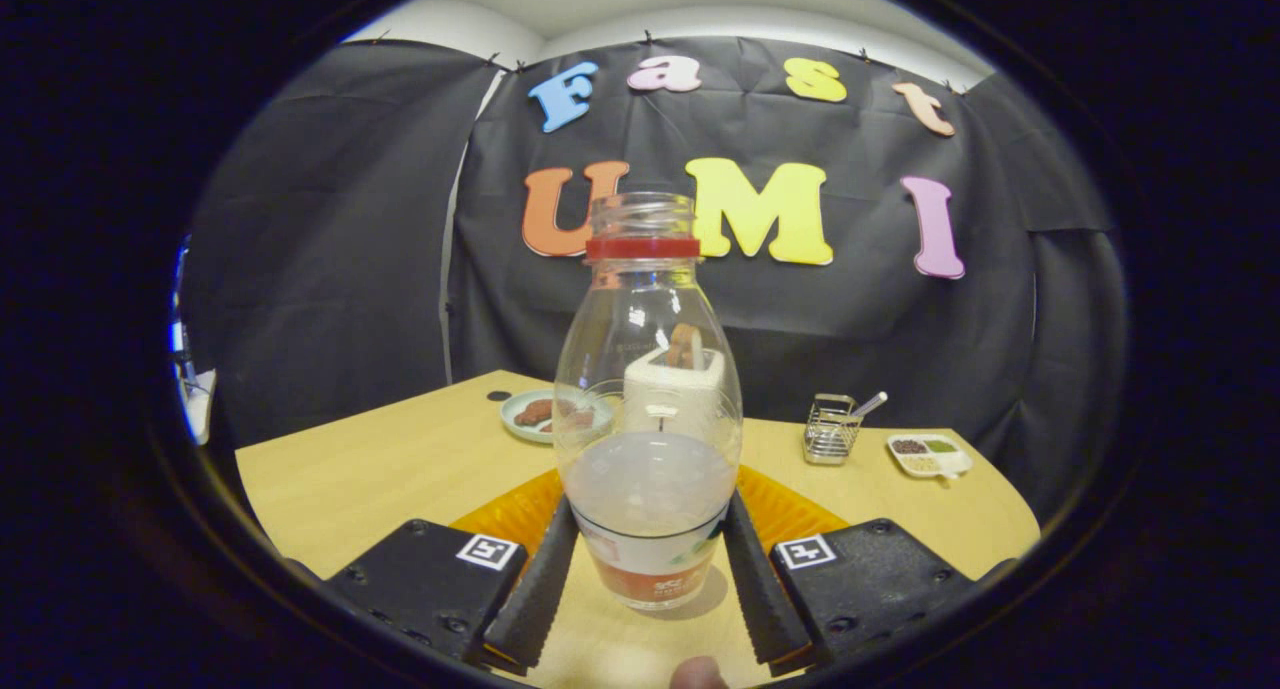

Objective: Take the bottle from table, then pour the juice into the cup, finally place the bottle on the coaster

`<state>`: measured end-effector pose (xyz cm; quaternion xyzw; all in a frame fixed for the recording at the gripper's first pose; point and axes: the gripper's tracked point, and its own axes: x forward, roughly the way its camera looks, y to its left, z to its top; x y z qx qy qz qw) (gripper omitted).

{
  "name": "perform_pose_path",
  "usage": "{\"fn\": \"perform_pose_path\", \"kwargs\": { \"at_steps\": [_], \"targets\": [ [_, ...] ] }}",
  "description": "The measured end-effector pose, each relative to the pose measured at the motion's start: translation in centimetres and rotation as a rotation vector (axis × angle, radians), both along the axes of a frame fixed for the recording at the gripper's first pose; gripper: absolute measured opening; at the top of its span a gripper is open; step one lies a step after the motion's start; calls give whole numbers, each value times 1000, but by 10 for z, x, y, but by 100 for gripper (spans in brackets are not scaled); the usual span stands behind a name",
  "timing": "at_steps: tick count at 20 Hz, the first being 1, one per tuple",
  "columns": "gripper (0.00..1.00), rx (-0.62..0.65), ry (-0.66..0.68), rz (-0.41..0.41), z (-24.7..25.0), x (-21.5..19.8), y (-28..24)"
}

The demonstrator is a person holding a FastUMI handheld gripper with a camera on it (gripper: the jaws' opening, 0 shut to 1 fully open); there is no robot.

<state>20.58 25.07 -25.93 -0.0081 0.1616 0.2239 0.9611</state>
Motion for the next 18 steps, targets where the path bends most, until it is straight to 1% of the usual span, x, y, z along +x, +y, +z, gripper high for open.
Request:
{"fn": "perform_pose_path", "kwargs": {
  "at_steps": [3, 7, 11, 15, 17, 18],
  "targets": [
    [80, -22, 23, -18, -29, 12, -1],
    [80, -19, 41, -46, -51, 24, -5],
    [81, -32, 53, -43, -64, 27, -2],
    [83, -22, 55, -51, -64, 27, -2],
    [85, -25, 52, -58, -64, 28, -4],
    [92, -30, 51, -58, -63, 27, -5]
  ]
}}
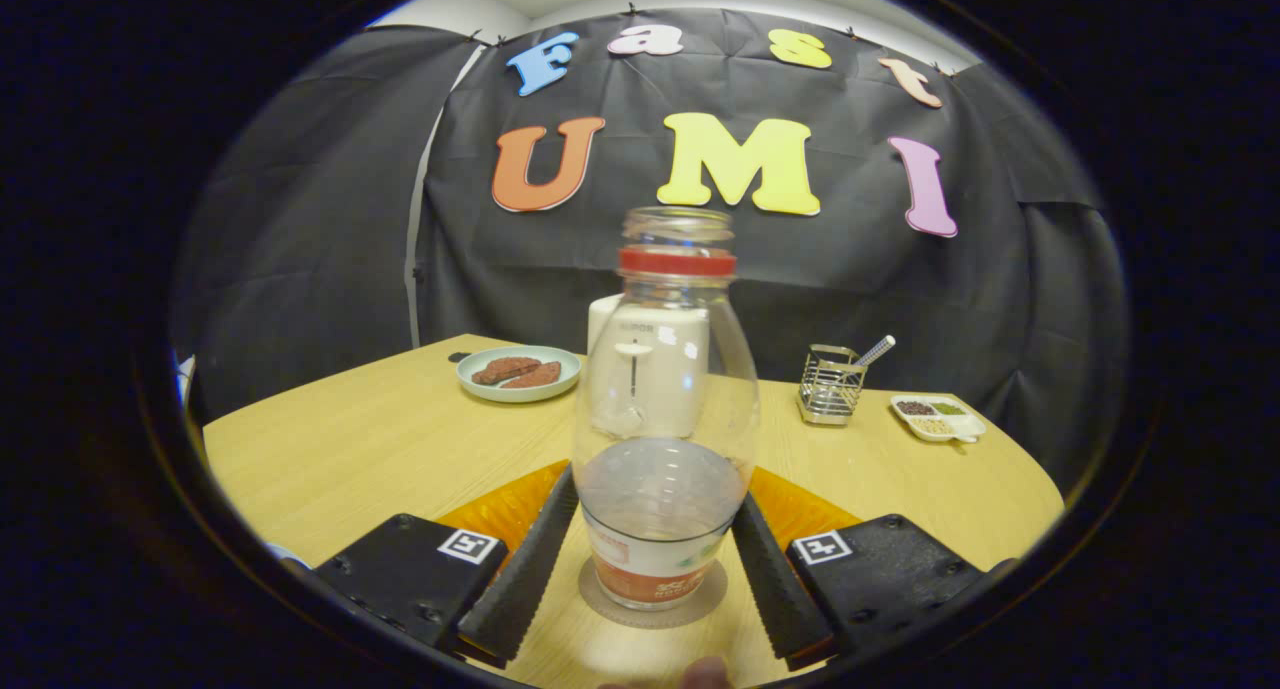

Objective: Take the bottle from table, then pour the juice into the cup, finally place the bottle on the coaster

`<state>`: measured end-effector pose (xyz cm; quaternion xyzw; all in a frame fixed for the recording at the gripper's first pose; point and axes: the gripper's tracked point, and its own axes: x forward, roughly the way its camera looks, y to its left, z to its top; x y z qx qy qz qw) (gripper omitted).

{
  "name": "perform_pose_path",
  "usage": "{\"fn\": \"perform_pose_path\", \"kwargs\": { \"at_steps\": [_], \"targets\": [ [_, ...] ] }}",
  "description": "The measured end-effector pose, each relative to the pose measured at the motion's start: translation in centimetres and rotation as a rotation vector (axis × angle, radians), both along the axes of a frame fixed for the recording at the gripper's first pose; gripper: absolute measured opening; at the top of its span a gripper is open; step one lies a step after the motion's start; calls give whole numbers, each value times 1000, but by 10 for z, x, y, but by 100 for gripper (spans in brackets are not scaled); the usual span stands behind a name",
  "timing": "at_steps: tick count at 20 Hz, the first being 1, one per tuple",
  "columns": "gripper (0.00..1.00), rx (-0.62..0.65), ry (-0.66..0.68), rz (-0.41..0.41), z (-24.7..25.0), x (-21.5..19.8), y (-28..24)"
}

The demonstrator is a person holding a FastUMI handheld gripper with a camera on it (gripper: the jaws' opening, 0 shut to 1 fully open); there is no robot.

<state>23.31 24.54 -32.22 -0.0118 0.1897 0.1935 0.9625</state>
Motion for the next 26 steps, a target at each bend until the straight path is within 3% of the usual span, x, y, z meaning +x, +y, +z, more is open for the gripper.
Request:
{"fn": "perform_pose_path", "kwargs": {
  "at_steps": [6, 14, 26],
  "targets": [
    [100, 7, -23, -18, 26, -3, -3],
    [100, 60, -100, -67, 104, -15, -22],
    [100, 46, -287, -175, 259, -110, -92]
  ]
}}
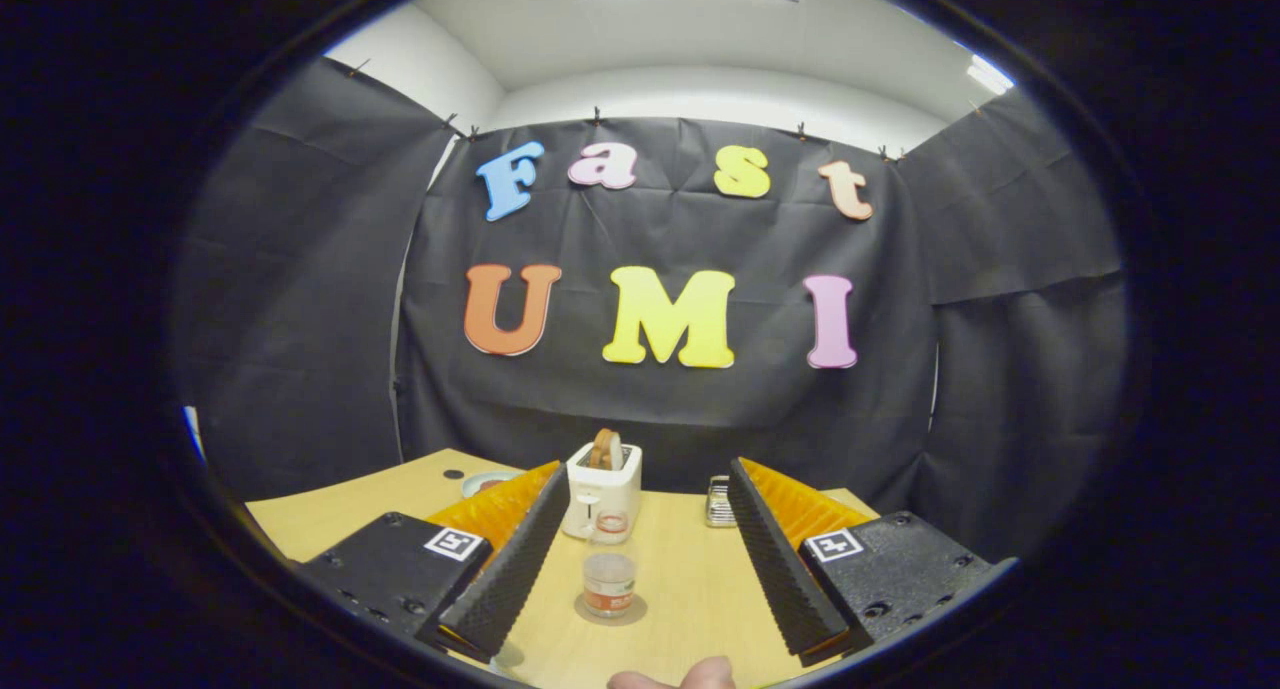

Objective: Take the bottle from table, then pour the juice into the cup, finally place the bottle on the coaster

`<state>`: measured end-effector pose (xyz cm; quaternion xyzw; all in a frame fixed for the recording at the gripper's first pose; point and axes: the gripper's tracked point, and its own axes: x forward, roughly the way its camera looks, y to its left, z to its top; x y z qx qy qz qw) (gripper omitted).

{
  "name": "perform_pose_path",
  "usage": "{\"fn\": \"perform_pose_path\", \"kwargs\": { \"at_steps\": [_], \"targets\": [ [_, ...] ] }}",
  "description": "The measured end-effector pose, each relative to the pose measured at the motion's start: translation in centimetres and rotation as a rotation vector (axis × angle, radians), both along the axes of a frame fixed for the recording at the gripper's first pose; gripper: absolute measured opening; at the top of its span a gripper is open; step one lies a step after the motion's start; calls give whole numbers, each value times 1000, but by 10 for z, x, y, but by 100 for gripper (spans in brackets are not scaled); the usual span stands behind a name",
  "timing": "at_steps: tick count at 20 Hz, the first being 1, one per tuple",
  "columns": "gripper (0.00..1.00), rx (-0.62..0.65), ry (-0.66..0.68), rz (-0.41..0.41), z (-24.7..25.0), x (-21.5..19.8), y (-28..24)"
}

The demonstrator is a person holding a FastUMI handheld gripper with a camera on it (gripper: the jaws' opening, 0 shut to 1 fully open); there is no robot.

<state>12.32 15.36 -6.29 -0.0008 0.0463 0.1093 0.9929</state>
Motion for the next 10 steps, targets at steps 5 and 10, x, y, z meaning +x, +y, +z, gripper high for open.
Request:
{"fn": "perform_pose_path", "kwargs": {
  "at_steps": [5, 10],
  "targets": [
    [100, -44, -30, -27, 27, -56, -28],
    [100, -39, -28, -13, 21, -108, -30]
  ]
}}
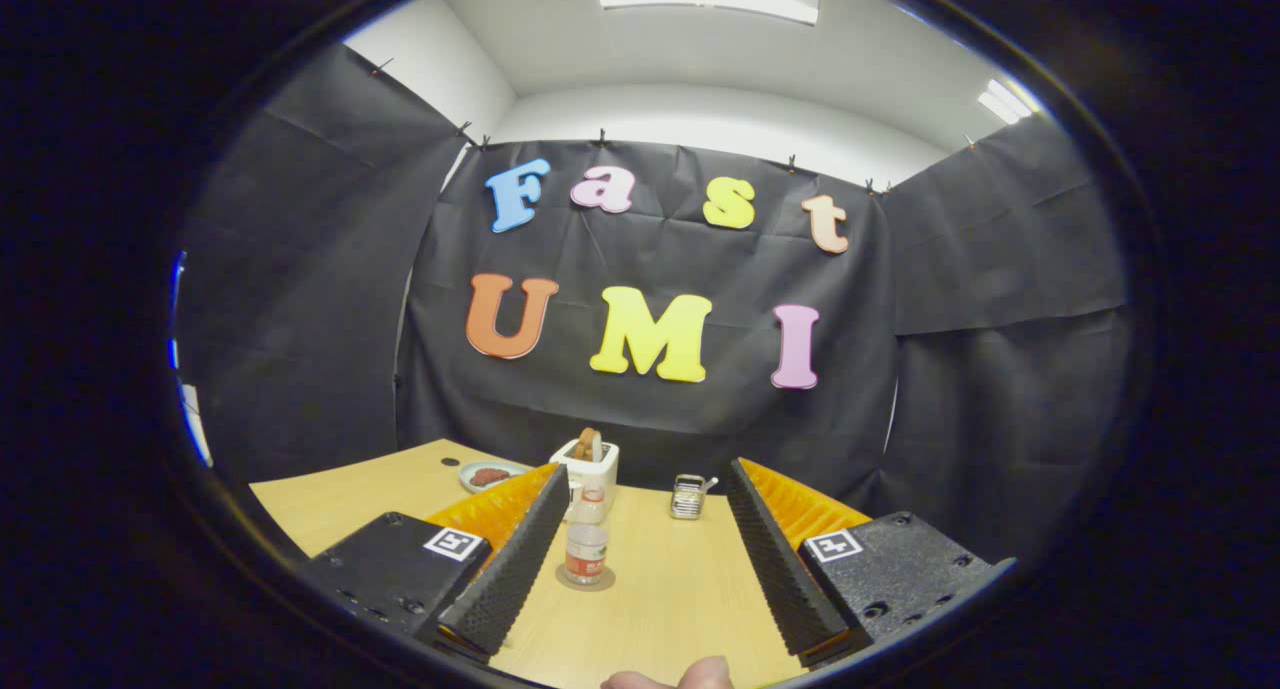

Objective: Take the bottle from table, then pour the juice into the cup, finally place the bottle on the coaster

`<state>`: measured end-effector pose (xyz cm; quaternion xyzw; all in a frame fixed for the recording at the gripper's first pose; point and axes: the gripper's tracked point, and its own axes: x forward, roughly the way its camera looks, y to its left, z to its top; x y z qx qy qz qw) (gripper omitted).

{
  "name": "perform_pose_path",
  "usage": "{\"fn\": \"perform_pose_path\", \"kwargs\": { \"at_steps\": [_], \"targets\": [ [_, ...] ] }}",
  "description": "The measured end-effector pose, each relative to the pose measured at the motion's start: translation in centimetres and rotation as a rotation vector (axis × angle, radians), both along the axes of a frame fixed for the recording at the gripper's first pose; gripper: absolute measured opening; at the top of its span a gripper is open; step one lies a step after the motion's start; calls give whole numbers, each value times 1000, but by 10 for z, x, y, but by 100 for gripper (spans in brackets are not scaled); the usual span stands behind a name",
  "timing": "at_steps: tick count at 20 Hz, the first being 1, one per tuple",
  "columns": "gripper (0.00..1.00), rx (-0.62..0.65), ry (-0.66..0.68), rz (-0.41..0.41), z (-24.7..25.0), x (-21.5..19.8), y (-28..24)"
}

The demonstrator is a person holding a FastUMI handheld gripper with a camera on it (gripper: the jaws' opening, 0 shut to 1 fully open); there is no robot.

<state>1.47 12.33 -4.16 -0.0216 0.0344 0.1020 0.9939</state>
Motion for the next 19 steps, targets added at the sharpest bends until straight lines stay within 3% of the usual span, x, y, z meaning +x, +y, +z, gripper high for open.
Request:
{"fn": "perform_pose_path", "kwargs": {
  "at_steps": [7, 19],
  "targets": [
    [100, 0, -30, -12, 0, -32, -5],
    [100, 30, 18, -24, -13, -21, -8]
  ]
}}
